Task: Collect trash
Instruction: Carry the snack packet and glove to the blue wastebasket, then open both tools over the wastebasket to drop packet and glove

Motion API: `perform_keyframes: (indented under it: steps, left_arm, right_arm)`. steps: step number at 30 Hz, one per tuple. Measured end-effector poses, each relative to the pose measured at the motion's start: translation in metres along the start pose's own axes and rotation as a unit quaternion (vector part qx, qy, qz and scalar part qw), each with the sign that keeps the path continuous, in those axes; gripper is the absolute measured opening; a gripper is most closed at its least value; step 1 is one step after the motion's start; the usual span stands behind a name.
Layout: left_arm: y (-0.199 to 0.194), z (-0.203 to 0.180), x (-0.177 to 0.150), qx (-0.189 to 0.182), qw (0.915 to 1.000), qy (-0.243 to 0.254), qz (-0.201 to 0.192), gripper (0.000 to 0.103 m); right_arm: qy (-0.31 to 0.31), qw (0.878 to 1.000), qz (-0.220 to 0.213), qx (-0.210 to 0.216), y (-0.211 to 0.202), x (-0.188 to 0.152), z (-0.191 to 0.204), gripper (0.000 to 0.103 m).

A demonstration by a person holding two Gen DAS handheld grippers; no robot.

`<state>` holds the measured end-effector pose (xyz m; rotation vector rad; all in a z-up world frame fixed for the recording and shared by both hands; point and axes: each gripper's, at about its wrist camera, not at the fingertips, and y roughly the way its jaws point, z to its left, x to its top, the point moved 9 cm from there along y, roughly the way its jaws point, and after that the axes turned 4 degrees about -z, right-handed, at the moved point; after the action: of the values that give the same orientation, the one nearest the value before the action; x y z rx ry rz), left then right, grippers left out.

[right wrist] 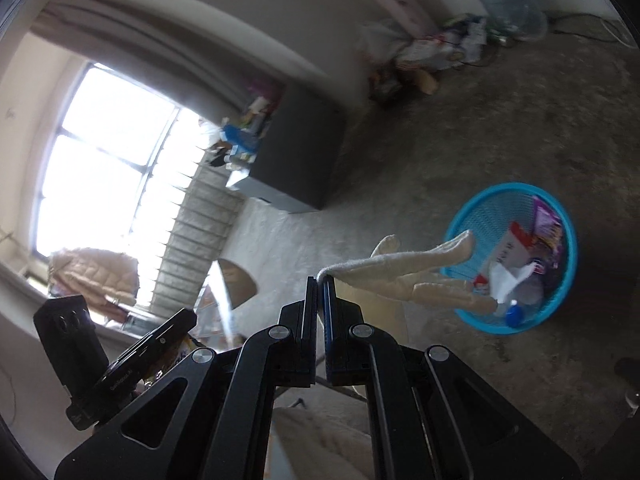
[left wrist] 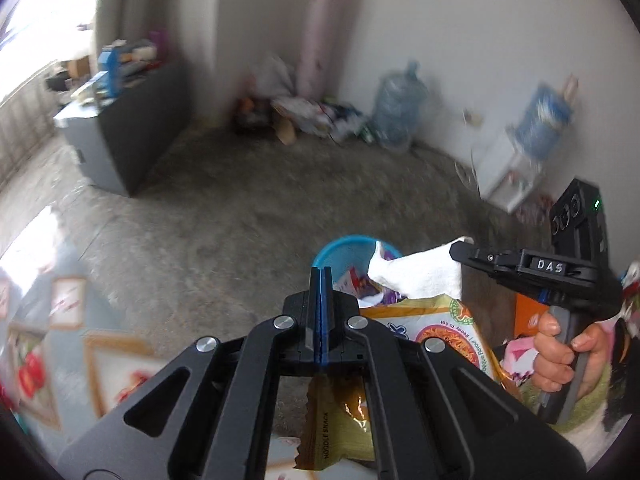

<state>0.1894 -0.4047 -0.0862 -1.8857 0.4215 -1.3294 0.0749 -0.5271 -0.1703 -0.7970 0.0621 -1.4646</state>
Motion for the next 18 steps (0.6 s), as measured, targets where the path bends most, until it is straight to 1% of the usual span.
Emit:
perform_keyframes:
  steps: [4, 7, 10, 12, 13, 14, 15, 16, 17, 18]
  left_arm:
    - [0.078, -0.022, -0.008, 0.000, 0.9976, 0.037, 0.058, 0.000]
    - [0.131, -0.030, -0.014, -0.001, 0.9946, 0.047, 0.093, 0.000]
    - [0.176, -0.036, -0.015, 0.002, 0.9928, 0.048, 0.110, 0.000]
    - [0.201, -0.037, -0.014, 0.002, 0.9931, 0.038, 0.111, 0.001]
    - [0.211, -0.038, -0.016, -0.001, 0.9928, 0.035, 0.114, 0.006]
    - [0.219, -0.040, -0.017, -0.003, 0.9924, 0.033, 0.119, 0.013]
    - [0.226, -0.040, -0.017, -0.001, 0.9920, 0.030, 0.123, 0.018]
    - [0.230, -0.040, -0.017, 0.000, 0.9918, 0.025, 0.126, 0.027]
    - [0.231, -0.041, -0.015, -0.003, 0.9920, 0.017, 0.125, 0.031]
    - [0.229, -0.043, -0.012, -0.007, 0.9926, 0.010, 0.121, 0.031]
  right_arm:
    - [0.021, 0.999, 0.011, -0.049, 0.022, 0.008, -0.047, 0.003]
    - [0.022, 0.995, 0.020, -0.091, 0.044, 0.020, -0.079, 0.003]
    - [0.017, 0.991, 0.032, -0.128, 0.067, 0.033, -0.109, 0.004]
    - [0.015, 0.987, 0.032, -0.159, 0.080, 0.043, -0.129, 0.005]
    - [0.018, 0.984, 0.039, -0.171, 0.090, 0.046, -0.141, 0.005]
    - [0.024, 0.981, 0.048, -0.186, 0.097, 0.048, -0.152, 0.010]
    - [0.028, 0.978, 0.054, -0.202, 0.101, 0.049, -0.162, 0.014]
    - [0.029, 0.973, 0.061, -0.219, 0.105, 0.049, -0.173, 0.019]
    - [0.026, 0.969, 0.063, -0.236, 0.108, 0.050, -0.182, 0.022]
    - [0.021, 0.966, 0.062, -0.249, 0.108, 0.051, -0.188, 0.024]
